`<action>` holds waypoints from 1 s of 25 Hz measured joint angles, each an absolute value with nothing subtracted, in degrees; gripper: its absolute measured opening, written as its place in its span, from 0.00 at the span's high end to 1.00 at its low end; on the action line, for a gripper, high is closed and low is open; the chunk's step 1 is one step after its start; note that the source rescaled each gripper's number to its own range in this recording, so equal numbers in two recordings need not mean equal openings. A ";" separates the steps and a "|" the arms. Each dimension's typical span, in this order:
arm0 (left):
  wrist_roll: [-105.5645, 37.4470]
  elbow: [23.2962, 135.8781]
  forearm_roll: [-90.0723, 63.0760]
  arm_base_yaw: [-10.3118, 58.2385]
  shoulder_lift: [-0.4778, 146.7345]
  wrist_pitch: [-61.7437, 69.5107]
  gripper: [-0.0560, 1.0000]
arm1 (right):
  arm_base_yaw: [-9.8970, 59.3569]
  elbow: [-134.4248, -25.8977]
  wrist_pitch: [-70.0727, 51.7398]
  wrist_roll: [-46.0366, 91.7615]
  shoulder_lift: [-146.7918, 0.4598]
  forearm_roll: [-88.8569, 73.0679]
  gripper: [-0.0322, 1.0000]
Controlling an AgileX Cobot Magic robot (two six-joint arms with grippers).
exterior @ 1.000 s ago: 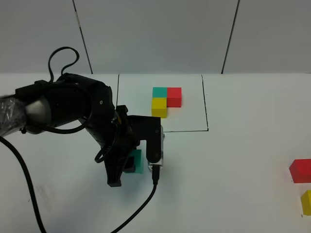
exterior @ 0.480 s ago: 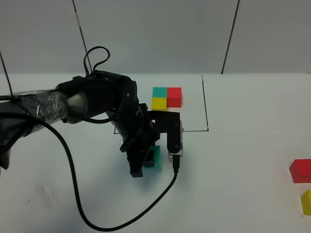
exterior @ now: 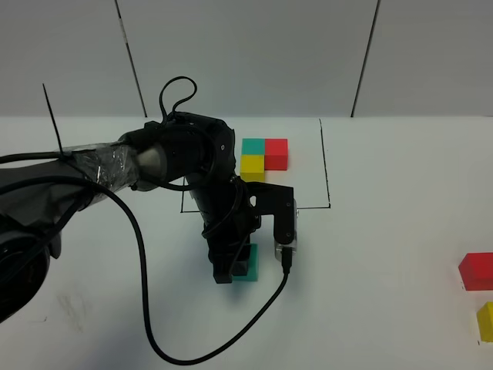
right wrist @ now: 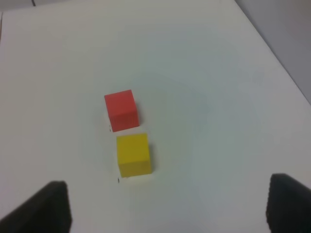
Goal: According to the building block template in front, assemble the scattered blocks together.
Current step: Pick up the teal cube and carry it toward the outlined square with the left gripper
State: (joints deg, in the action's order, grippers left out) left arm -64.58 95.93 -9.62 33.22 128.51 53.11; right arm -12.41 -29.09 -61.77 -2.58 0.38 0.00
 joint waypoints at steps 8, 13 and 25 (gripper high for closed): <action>-64.53 96.18 -9.48 33.22 128.92 53.31 0.95 | -12.41 -29.09 -61.77 -2.58 0.38 0.00 0.32; -64.53 96.18 -9.03 33.22 128.92 53.42 0.95 | -12.41 -29.09 -61.77 -2.58 0.38 0.00 0.32; -62.71 96.18 -8.75 33.22 129.03 52.97 0.52 | -12.41 -29.09 -61.77 -2.58 0.38 0.00 0.32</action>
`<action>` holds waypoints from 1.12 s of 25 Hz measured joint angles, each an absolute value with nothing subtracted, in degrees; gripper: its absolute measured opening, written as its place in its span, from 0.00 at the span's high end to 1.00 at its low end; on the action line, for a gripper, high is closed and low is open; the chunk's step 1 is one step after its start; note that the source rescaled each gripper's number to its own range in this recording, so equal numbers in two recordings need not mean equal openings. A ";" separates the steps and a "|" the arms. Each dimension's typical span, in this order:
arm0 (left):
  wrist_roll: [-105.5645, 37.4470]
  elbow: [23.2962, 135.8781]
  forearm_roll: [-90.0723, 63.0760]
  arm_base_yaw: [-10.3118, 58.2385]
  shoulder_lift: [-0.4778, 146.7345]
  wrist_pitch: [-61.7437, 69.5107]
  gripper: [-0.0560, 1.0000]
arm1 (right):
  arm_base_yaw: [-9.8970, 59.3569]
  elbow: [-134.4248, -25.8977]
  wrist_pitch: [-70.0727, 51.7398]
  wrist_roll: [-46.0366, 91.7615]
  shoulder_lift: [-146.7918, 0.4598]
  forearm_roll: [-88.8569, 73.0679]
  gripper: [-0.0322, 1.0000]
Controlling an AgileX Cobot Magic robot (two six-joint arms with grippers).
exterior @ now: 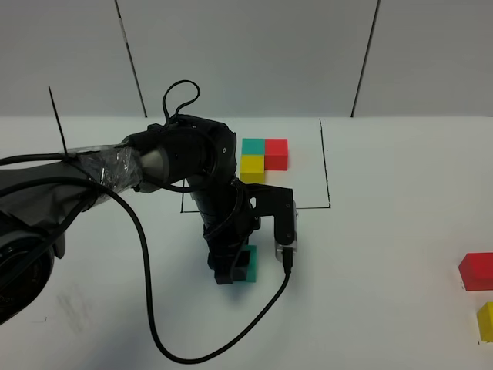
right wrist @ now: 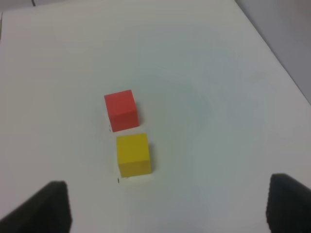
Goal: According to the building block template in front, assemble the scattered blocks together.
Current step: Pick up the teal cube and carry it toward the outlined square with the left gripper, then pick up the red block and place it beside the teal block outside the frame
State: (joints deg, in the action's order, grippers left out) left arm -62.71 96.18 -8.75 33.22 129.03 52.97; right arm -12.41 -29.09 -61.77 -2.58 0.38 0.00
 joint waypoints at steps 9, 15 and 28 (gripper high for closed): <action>-56.00 96.18 -8.70 33.22 120.18 52.98 0.11 | -12.41 -29.09 -61.77 -2.58 0.38 0.00 0.32; -42.64 96.18 -4.23 33.24 110.40 53.21 0.02 | -12.41 -29.09 -61.77 -2.58 0.38 0.00 0.32; 5.74 95.86 33.62 33.24 91.99 68.38 0.01 | -12.41 -29.09 -61.77 -2.58 0.38 0.00 0.32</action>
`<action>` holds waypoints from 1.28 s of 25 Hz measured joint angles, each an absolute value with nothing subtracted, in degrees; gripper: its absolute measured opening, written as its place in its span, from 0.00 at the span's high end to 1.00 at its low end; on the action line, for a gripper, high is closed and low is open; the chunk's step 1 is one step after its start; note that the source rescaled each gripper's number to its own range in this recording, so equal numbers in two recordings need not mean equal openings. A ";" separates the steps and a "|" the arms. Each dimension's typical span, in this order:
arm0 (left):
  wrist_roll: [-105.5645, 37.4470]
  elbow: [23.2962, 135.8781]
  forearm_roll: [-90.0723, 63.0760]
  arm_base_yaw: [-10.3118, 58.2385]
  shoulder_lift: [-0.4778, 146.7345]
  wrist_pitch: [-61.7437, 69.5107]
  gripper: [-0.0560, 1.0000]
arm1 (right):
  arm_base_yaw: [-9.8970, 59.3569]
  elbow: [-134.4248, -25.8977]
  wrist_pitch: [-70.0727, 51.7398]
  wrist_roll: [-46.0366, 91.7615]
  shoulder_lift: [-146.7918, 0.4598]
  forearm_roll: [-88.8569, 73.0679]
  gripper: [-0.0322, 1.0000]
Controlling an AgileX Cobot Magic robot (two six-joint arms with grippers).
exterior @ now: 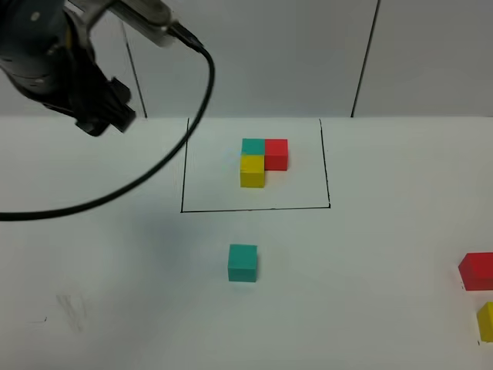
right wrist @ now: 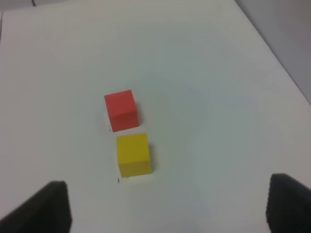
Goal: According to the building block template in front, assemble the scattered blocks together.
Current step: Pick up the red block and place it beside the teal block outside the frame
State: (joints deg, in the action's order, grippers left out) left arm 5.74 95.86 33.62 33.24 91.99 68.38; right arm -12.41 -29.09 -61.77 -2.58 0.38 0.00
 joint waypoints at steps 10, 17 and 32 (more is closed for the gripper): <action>12.60 89.44 37.10 33.24 70.19 68.48 0.06 | -12.41 -29.09 -61.77 -2.52 0.38 0.00 0.32; 10.54 80.37 36.92 33.24 50.69 68.53 0.13 | -12.41 -29.09 -61.77 -2.58 0.38 0.00 0.32; 4.37 62.48 16.36 32.75 16.66 68.58 0.13 | -12.41 -29.09 -61.77 -2.58 0.38 0.00 0.33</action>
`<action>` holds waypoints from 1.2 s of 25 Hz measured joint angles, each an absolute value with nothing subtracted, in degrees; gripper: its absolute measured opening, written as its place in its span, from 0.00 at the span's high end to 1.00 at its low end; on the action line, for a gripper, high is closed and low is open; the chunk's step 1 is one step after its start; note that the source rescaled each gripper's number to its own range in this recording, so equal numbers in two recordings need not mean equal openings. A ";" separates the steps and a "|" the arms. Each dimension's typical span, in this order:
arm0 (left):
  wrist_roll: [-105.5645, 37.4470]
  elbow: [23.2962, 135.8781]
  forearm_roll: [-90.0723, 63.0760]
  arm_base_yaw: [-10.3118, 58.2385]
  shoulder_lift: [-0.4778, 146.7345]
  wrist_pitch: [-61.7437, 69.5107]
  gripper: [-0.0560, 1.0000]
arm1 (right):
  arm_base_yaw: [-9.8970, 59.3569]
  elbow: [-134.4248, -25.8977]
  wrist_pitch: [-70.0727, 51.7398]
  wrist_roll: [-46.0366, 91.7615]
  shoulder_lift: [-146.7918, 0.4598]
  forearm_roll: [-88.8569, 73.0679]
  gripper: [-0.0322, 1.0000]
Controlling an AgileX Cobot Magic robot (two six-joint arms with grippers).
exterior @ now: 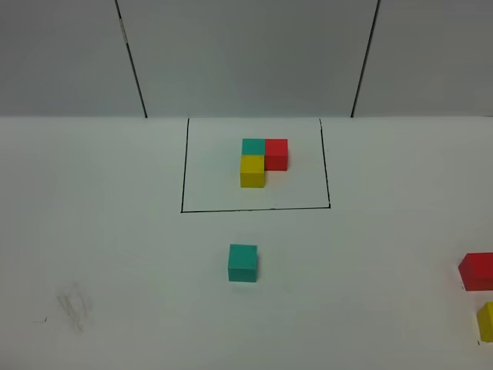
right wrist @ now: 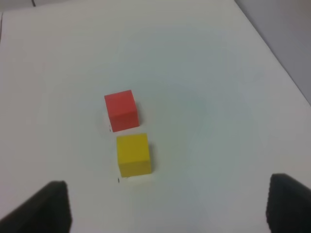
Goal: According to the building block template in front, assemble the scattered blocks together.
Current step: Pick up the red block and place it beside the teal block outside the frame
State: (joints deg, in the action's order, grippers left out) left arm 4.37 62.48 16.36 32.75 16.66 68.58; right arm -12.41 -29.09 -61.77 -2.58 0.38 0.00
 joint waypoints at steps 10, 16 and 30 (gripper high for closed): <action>-10.84 57.61 1.23 9.52 11.05 68.58 0.23 | -12.41 -29.09 -61.77 -2.58 0.38 -0.51 0.33; -14.47 57.61 -5.28 0.56 6.66 68.58 0.24 | -12.41 -29.09 -61.77 -2.58 0.38 -0.63 0.33; -9.69 41.21 -8.34 -0.08 2.44 67.00 0.24 | -12.41 -29.09 -61.77 -2.58 0.38 -0.68 0.33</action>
State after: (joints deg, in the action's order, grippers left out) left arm -9.69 41.21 -8.34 -0.08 2.44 67.00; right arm -12.41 -29.09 -61.77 -2.58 0.38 -0.68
